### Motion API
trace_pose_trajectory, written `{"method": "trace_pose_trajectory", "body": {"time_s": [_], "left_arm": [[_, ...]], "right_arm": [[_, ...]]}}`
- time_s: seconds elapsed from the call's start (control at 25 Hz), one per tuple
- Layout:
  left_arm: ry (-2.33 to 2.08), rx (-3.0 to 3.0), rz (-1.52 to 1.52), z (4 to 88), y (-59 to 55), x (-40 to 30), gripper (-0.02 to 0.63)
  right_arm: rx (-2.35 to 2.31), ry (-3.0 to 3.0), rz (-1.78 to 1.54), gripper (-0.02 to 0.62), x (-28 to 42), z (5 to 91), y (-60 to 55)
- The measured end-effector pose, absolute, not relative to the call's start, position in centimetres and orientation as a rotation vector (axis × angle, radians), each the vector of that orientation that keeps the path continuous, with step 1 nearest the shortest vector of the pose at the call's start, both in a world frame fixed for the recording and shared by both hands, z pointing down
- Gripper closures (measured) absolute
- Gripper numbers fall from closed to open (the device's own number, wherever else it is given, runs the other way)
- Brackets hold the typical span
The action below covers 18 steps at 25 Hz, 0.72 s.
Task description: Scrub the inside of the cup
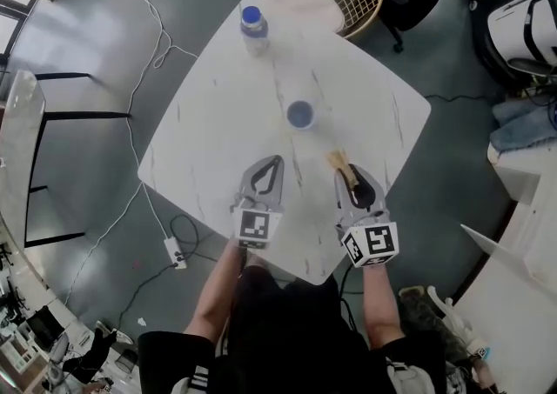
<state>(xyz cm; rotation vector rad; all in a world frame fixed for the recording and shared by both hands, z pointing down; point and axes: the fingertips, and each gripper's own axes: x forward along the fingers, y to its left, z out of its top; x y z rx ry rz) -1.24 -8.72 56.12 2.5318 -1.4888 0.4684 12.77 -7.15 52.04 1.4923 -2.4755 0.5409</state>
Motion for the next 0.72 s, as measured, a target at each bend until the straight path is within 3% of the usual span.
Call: {"method": "trace_pose_trajectory", "body": {"time_s": [0.48, 0.72], "left_arm": [[-1.466, 2.486, 0.531, 61.8, -13.4, -1.2, 0.578], [-1.404, 2.499, 0.606, 63.6, -14.8, 0.0, 0.411]], "right_arm": [[1.42, -2.479, 0.646, 0.491, 12.1, 56.5, -11.6], [1.429, -2.457, 0.667, 0.489, 13.0, 57.3, -12.8]]}}
